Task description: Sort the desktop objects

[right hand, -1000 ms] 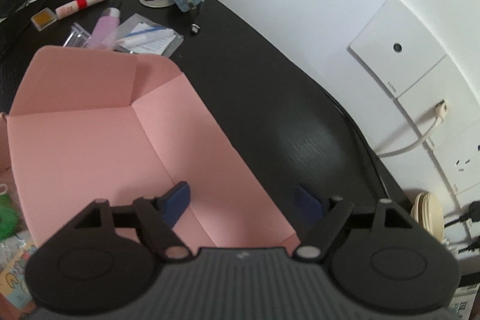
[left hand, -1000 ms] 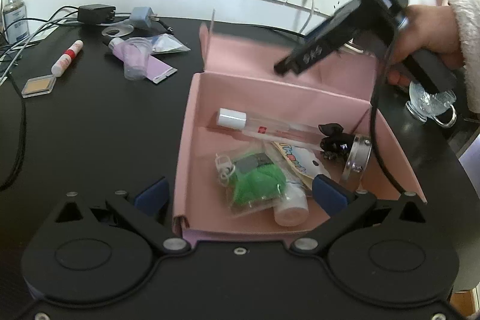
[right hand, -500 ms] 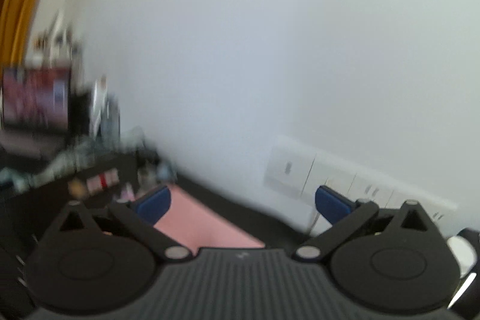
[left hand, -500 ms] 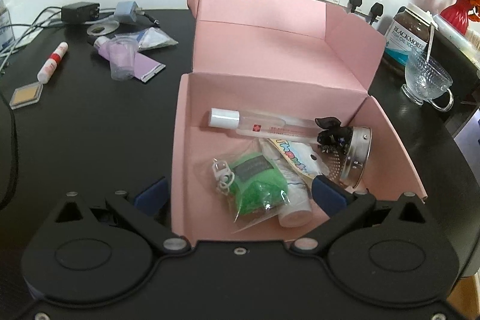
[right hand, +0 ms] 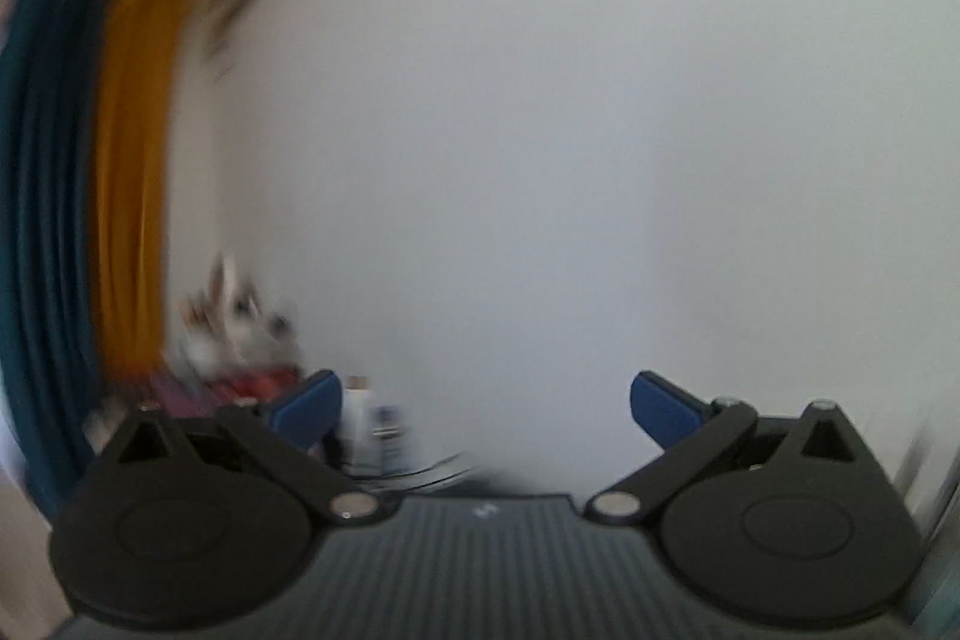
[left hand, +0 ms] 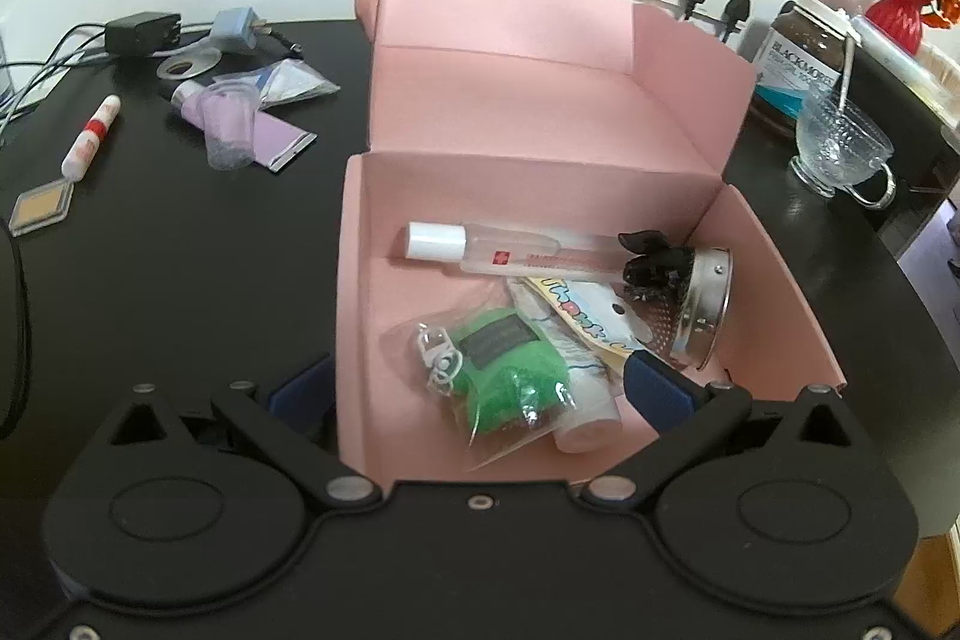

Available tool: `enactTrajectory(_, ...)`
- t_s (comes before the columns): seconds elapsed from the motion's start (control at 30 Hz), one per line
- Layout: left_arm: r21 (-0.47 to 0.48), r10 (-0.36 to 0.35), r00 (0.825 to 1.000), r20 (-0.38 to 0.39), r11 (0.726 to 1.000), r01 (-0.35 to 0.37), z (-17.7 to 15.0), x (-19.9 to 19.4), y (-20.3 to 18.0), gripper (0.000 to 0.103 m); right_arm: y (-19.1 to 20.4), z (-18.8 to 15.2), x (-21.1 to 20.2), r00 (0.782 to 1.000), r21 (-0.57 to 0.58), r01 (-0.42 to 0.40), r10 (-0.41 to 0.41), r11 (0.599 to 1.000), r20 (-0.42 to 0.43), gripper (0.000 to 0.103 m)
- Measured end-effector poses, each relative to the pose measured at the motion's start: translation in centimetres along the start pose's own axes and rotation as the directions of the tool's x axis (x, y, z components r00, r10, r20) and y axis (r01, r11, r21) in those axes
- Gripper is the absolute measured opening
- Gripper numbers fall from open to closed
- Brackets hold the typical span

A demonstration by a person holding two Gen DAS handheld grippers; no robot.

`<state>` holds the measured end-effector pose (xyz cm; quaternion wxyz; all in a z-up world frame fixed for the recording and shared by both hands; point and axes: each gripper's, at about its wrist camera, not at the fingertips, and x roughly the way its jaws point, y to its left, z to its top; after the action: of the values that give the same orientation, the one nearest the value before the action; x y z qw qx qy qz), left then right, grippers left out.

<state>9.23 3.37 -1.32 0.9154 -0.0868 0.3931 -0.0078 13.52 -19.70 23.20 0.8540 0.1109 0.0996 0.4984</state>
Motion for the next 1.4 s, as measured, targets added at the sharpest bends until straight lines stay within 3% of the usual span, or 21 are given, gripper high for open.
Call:
enactTrajectory(0.07,0.003,-0.007,1.0,0.005,1.0,0.007,0.0,-0.1,0.1,0.103,-3.1,-1.0,0.6,0.995,0.278,-0.096,0.098,0.956,0.005,0.102)
enactTrajectory(0.13,-0.001,-0.015,1.0,0.008,1.0,0.015,-0.1,-0.2,0.2,0.103,-4.8,-1.8,0.8,0.995,0.415,-0.101,0.093,0.904,0.038,0.102)
enactTrajectory(0.37,-0.01,-0.024,1.0,0.01,1.0,0.024,-0.1,-0.1,0.9,0.103,-5.7,-1.7,2.1,0.996,0.439,-0.048,0.078,0.897,-0.051,0.102)
enactTrajectory(0.47,0.011,-0.017,1.0,0.007,1.0,0.017,0.0,-0.2,1.1,0.103,-5.4,-1.9,2.3,0.983,0.351,0.139,-0.088,0.926,-0.158,0.102)
enactTrajectory(0.53,0.007,-0.033,0.999,0.033,0.999,0.032,0.1,-0.8,1.4,0.103,-4.9,-2.0,3.1,0.936,0.212,0.299,-0.242,0.93,-0.257,0.102)
enactTrajectory(0.63,-0.01,-0.091,0.99,0.106,0.996,0.093,0.6,-2.2,2.1,0.103,-3.9,-3.3,3.6,0.855,0.027,0.427,-0.394,0.904,-0.338,0.102)
enactTrajectory(0.8,-0.029,-0.106,0.986,0.132,0.993,0.111,1.1,-2.8,2.8,0.103,-2.1,-5.8,3.6,0.742,-0.147,0.542,-0.553,0.828,-0.379,0.102)
enactTrajectory(0.9,-0.035,-0.09,0.988,0.121,0.995,0.095,0.7,-2.7,3.3,0.103,-0.8,-9.1,2.7,0.648,-0.255,0.618,-0.666,0.744,-0.37,0.102)
enactTrajectory(1.03,0.005,-0.06,0.994,0.091,0.998,0.06,-0.2,-2.7,3.5,0.103,0.8,-12.0,1.7,0.567,-0.431,0.623,-0.757,0.653,-0.326,0.102)
enactTrajectory(1.07,0.008,-0.049,0.995,0.082,0.999,0.049,-0.4,-2.6,3.7,0.103,1.1,-12.4,1.8,0.556,-0.448,0.618,-0.762,0.646,-0.332,0.102)
enactTrajectory(1.1,0.006,-0.038,0.997,0.074,0.999,0.038,-0.6,-2.5,3.8,0.103,1.4,-12.7,1.9,0.546,-0.462,0.613,-0.766,0.641,-0.338,0.102)
enactTrajectory(1.4,-0.03,0.052,0.998,0.043,0.998,-0.051,-0.7,-1.9,3.6,0.103,0.6,-15.7,1.5,0.583,-0.411,0.59,-0.719,0.695,-0.379,0.102)
